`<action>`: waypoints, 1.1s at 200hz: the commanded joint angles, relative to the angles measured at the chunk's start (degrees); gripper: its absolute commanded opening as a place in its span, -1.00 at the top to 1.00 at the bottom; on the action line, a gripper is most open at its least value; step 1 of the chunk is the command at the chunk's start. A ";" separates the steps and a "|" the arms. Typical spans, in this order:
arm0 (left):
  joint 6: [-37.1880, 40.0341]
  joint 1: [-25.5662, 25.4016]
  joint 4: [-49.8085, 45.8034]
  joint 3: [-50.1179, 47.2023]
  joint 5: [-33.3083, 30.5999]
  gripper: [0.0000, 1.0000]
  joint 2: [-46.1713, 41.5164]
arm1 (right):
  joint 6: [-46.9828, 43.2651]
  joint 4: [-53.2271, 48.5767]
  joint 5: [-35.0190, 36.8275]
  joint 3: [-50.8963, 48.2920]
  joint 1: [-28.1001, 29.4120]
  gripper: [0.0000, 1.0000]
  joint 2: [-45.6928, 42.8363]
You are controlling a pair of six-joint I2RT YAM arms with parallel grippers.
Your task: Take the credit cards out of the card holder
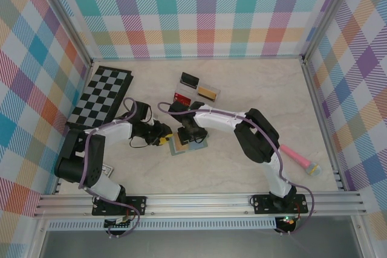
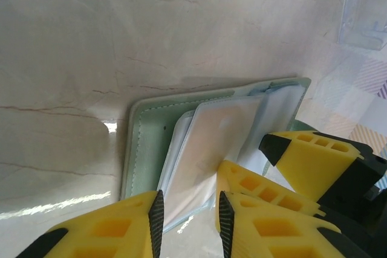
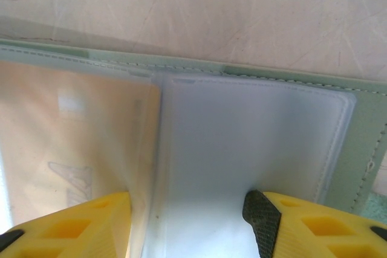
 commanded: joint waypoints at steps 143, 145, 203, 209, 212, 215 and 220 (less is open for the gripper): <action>0.86 -2.68 0.23 4.14 -1.29 0.39 6.44 | 0.88 0.02 -2.08 -4.58 -1.90 -0.05 3.82; 0.86 -2.68 0.21 4.16 -1.29 0.39 6.44 | 0.86 -0.02 -2.05 -4.60 -1.88 -0.05 3.79; 0.91 -2.77 1.08 4.17 -0.58 0.34 7.45 | 0.81 1.21 -4.11 -5.12 -1.98 -0.05 2.94; 0.94 -2.84 1.15 4.25 -0.48 0.35 7.52 | 0.81 1.32 -4.25 -5.19 -2.00 -0.05 2.82; 1.01 -2.86 1.17 4.25 -0.42 0.35 7.57 | 0.76 1.33 -4.29 -5.21 -1.96 -0.05 2.81; 1.09 -2.86 1.17 4.31 -0.31 0.35 7.58 | 0.81 1.35 -4.35 -5.22 -1.99 -0.05 2.78; 1.11 -2.86 1.24 4.38 -0.05 0.36 7.68 | 0.82 1.41 -4.53 -5.30 -1.99 -0.05 2.66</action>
